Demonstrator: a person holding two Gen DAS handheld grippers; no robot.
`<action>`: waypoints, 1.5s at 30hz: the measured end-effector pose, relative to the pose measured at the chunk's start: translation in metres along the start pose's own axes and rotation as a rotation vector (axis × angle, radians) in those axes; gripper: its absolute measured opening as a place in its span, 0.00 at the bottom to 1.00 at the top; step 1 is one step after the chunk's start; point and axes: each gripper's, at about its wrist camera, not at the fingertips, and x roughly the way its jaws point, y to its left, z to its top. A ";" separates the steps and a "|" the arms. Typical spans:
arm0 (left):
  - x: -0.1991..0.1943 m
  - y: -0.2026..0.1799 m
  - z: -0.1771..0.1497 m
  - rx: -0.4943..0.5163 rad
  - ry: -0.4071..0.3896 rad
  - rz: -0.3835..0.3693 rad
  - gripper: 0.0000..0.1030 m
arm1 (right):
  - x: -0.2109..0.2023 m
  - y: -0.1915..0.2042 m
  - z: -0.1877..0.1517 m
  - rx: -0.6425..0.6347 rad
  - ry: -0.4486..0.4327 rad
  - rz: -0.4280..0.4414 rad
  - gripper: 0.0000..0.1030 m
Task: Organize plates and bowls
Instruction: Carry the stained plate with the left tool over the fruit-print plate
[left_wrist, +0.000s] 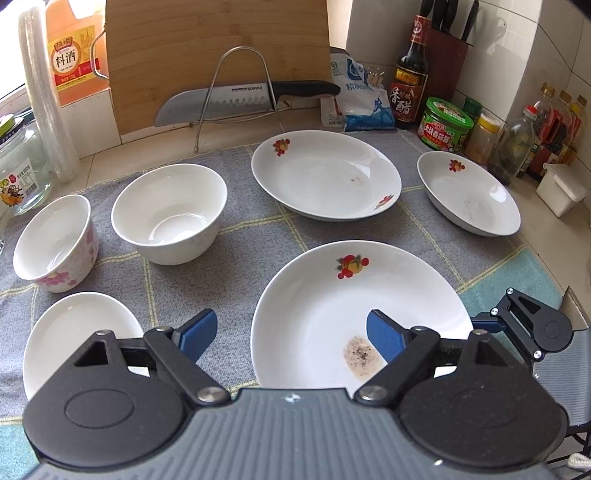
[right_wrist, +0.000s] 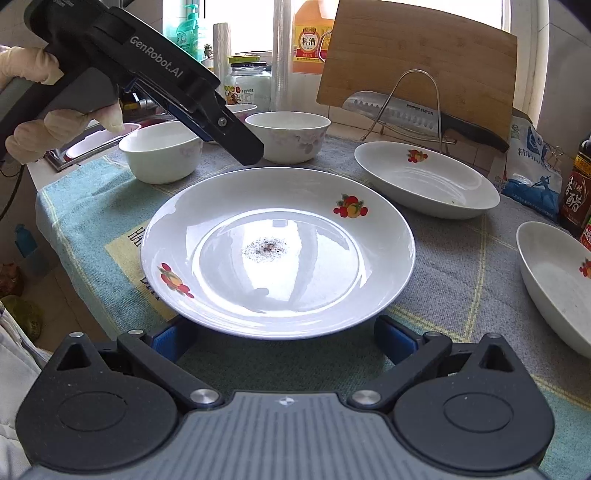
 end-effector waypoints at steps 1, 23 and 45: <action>0.005 0.000 0.001 0.009 0.010 -0.005 0.85 | 0.000 0.000 -0.001 0.001 -0.008 -0.001 1.00; 0.070 0.009 0.028 0.080 0.191 -0.153 0.70 | 0.003 0.003 0.000 -0.013 -0.030 0.010 1.00; 0.078 0.004 0.037 0.186 0.251 -0.211 0.64 | 0.009 0.004 0.010 -0.023 0.011 0.020 1.00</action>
